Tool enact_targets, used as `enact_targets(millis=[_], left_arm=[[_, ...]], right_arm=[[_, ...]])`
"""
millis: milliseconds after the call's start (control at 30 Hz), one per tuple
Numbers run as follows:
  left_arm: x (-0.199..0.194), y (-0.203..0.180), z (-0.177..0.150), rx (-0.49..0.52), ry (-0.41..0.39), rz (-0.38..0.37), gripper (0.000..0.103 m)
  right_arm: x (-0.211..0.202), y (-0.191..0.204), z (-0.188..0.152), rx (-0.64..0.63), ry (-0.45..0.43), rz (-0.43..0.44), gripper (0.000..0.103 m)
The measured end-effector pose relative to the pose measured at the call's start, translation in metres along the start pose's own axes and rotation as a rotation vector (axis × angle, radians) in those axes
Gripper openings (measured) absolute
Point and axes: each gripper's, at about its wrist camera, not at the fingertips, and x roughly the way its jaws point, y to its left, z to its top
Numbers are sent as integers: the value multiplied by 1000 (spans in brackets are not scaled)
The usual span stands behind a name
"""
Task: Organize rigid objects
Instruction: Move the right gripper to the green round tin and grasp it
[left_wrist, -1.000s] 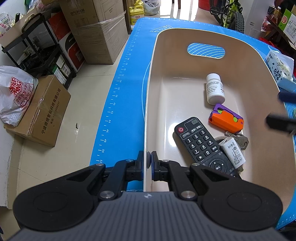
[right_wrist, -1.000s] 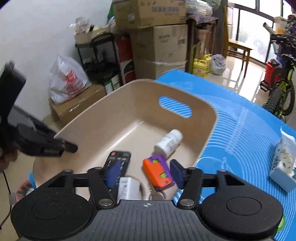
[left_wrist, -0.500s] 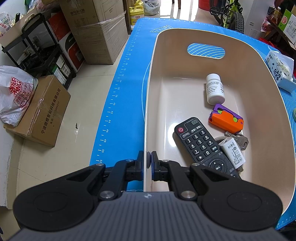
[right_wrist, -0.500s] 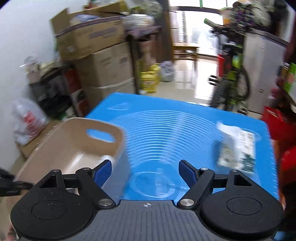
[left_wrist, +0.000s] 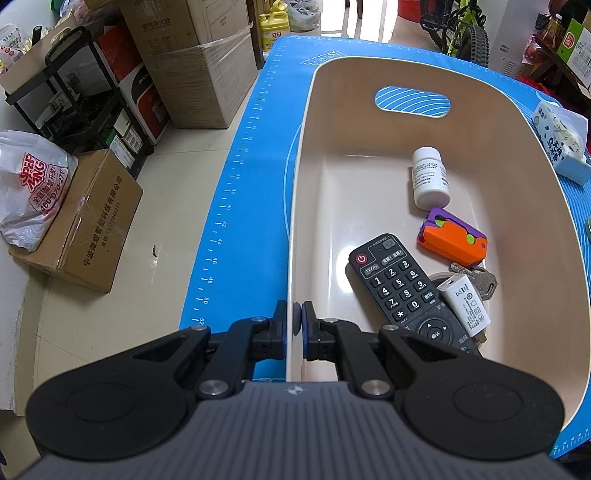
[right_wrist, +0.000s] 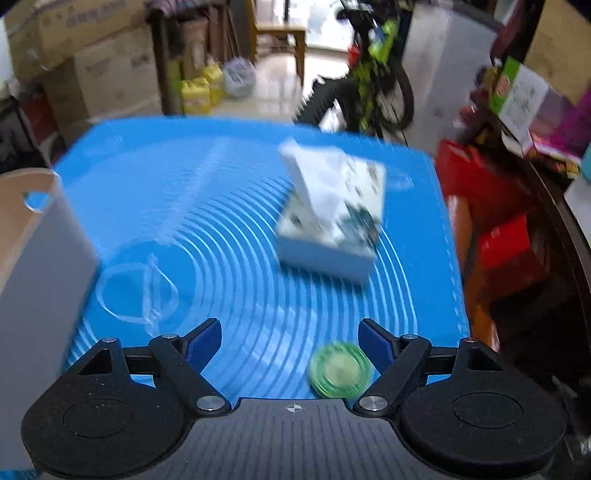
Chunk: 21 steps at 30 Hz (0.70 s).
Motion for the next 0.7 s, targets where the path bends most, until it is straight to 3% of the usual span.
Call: enact_targets(millis=[300, 533, 700], left_arm=[[0, -1, 0, 1, -1, 2, 9], [0, -1, 0, 1, -1, 2, 9], [0, -1, 0, 1, -1, 2, 9]], right_arm=[[46, -23, -22, 50, 165, -69, 81], [52, -26, -27, 33, 156, -88, 74], [49, -19, -25, 15, 140, -71, 53]])
